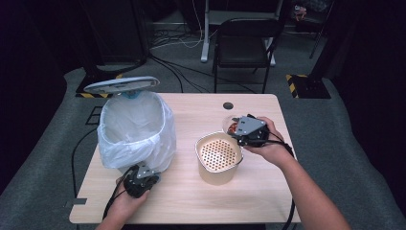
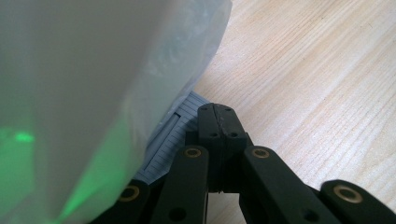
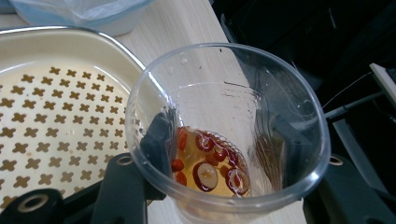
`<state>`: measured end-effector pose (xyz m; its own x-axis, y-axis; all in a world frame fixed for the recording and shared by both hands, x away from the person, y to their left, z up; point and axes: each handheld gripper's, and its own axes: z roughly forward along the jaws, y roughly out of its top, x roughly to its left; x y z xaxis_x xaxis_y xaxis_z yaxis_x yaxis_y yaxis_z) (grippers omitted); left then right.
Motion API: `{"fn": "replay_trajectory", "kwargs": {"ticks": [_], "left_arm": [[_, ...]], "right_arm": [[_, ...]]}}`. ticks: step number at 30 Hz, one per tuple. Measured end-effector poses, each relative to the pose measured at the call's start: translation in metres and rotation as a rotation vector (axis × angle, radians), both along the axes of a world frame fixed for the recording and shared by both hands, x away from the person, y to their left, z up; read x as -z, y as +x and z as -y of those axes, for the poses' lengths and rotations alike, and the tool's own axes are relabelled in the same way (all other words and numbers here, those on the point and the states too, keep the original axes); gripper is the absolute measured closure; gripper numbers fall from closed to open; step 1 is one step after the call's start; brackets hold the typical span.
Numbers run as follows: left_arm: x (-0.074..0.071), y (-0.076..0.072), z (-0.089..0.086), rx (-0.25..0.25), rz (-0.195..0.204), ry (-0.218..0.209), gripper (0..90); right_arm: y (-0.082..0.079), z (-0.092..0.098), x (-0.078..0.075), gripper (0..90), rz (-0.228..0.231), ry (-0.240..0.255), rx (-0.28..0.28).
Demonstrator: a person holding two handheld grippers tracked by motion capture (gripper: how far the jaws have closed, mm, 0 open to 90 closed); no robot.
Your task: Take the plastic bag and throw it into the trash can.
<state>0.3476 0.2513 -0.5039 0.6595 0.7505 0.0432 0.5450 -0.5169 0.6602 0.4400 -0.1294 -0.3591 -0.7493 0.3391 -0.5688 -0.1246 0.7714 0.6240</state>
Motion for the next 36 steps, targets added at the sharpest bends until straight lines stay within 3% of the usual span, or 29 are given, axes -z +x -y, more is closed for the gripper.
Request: {"fn": "replay_trajectory", "kwargs": {"ticks": [19,36], "left_arm": [[-0.001,0.001,-0.001,0.013,0.003,0.013,90.0],[-0.001,0.001,-0.001,0.013,0.005,0.010,90.0]], "right_arm": [[-0.021,-0.020,-0.001,49.7,0.117,-0.177,-0.069],[-0.030,-0.032,0.000,49.7,0.211,-0.302,-0.114]]}}
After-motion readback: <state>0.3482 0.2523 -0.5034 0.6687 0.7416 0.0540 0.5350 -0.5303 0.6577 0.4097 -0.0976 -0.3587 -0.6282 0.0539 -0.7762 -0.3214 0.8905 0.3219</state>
